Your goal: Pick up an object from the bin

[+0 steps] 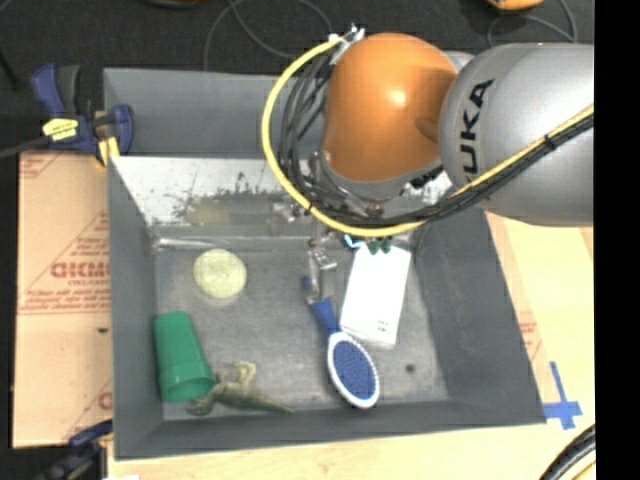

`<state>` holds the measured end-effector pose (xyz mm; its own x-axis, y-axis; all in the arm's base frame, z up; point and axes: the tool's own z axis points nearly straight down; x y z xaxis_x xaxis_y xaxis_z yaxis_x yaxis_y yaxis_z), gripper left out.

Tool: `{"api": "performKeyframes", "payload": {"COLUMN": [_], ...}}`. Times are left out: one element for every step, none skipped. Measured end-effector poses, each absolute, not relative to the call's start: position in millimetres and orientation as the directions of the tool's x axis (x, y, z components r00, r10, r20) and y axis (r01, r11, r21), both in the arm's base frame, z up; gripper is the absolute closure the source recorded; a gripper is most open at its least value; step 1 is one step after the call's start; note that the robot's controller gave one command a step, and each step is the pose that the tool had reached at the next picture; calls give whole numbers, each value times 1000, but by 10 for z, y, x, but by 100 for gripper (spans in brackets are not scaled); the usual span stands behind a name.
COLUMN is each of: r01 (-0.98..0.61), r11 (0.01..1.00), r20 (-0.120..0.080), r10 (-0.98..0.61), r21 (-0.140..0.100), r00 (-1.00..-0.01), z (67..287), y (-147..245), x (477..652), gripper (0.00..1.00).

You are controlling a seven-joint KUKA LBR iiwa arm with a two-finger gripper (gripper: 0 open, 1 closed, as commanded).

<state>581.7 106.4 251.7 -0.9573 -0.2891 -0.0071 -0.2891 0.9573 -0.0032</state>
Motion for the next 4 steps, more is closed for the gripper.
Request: {"api": "performKeyframes", "payload": {"r01": [-284, -322, -444, -509], "r11": [959, 947, 896, 861], "r20": [-10, -8, -3, -5], "r10": [-284, -322, -444, -509], "r21": [1, -1, -1, 0], "r00": [-959, -947, -896, -861], "z": [2120, 1443, 1149, 907], "y": [1427, 1475, 1626, 1593], "x": [6132, 6140, 6242, 6274], "gripper": [0, 0, 0, 100]}}
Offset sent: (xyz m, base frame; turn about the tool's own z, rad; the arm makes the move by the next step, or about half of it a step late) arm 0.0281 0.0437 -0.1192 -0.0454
